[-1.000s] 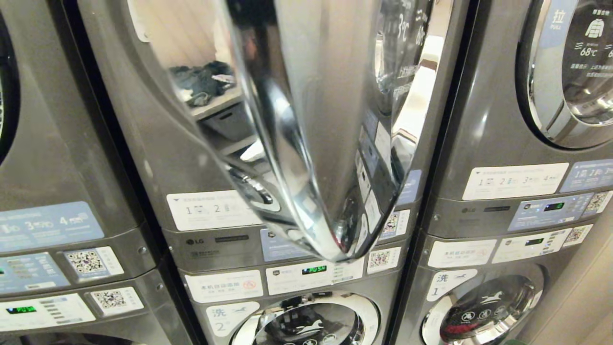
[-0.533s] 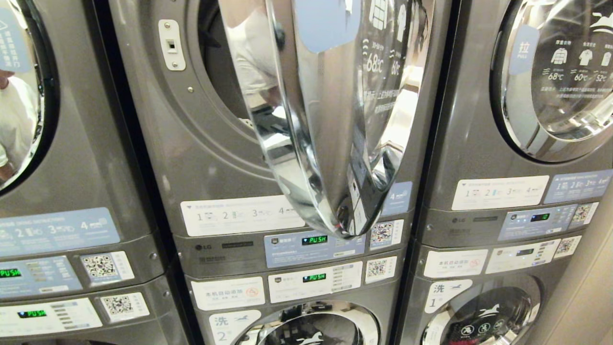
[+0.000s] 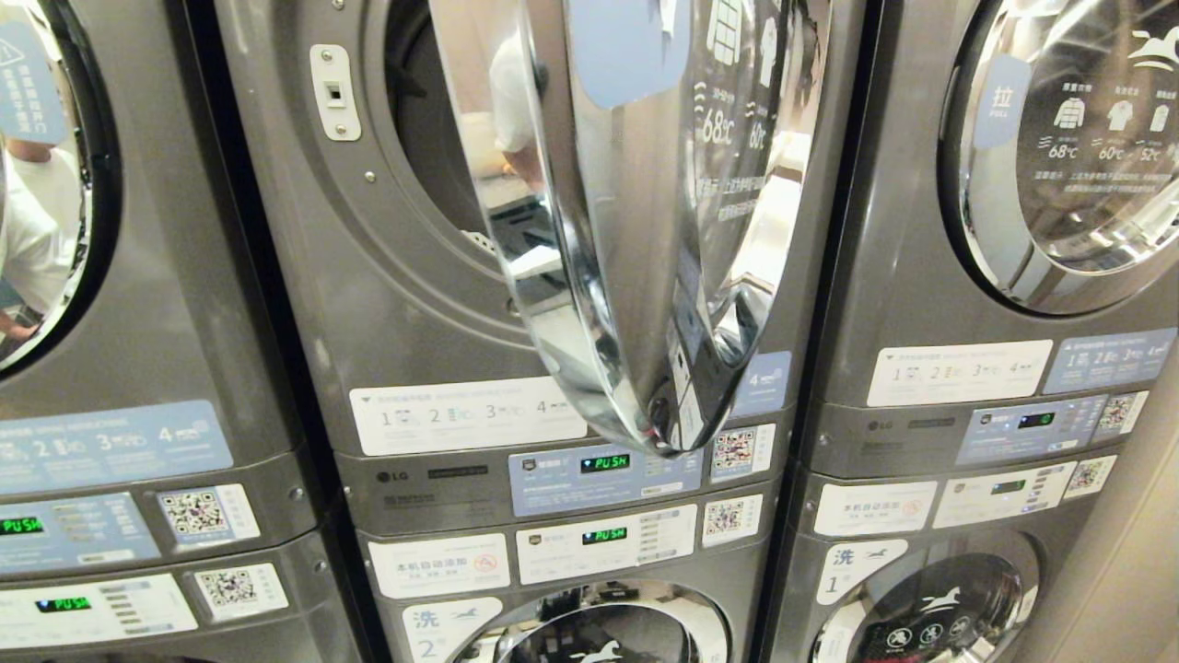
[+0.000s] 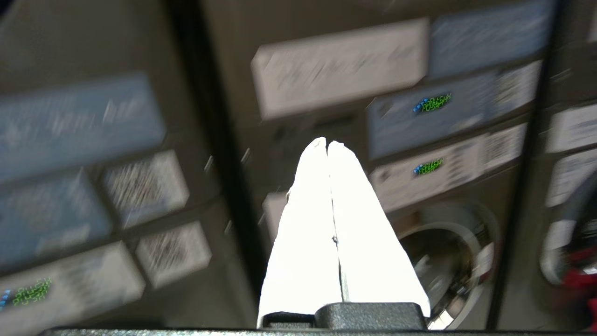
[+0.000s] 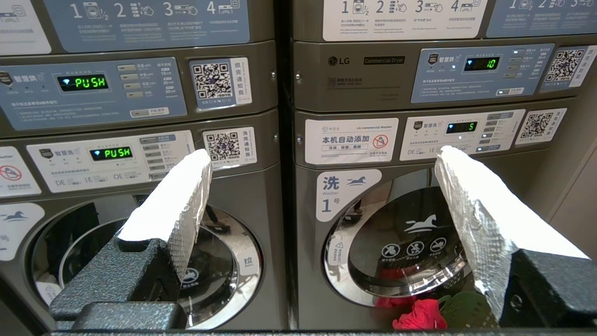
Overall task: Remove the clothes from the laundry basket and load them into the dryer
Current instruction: Open the dryer
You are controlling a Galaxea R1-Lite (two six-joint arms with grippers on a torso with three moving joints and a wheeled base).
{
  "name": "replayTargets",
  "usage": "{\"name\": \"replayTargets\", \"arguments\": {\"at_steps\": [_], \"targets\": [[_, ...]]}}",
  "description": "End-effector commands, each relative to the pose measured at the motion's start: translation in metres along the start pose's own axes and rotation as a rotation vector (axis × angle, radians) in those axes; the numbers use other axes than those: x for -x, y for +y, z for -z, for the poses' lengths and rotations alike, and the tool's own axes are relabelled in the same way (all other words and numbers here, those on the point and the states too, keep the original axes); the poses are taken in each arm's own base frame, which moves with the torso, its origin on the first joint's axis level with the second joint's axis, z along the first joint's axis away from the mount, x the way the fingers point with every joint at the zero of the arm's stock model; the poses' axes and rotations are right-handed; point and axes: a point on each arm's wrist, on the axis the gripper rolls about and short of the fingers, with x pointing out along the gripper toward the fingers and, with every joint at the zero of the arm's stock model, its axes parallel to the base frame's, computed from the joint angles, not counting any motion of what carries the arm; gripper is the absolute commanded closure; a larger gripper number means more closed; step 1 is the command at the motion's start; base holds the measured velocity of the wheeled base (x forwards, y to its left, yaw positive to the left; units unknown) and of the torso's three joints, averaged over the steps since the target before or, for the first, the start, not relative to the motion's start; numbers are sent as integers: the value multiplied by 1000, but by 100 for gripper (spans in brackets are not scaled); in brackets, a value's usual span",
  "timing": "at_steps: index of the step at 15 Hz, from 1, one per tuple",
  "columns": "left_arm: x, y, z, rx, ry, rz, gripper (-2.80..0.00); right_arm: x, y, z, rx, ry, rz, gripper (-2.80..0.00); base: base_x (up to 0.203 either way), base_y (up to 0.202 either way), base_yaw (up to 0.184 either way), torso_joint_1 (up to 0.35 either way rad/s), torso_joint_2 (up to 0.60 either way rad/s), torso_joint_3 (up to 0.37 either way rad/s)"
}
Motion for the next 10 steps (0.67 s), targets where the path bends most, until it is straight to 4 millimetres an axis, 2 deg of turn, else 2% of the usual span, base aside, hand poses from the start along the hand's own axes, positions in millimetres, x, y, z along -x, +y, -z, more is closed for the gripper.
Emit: {"name": "replayTargets", "arguments": {"at_steps": [1, 3, 5, 8, 10], "targets": [[4, 0, -37, -11, -96, 176, 0, 0, 0, 0, -1, 2, 0, -280, 0, 0, 0, 0, 0, 0], [-13, 5, -76, 34, -66, 349, 0, 0, 0, 0, -1, 0, 0, -280, 0, 0, 0, 0, 0, 0], [-50, 13, -110, 85, -4, 450, 0, 0, 0, 0, 0, 1, 0, -280, 0, 0, 0, 0, 0, 0], [-116, 19, -139, 127, 21, 606, 0, 0, 0, 0, 3, -1, 0, -280, 0, 0, 0, 0, 0, 0], [-153, 15, -148, 134, 11, 690, 0, 0, 0, 0, 5, 2, 0, -280, 0, 0, 0, 0, 0, 0]]}}
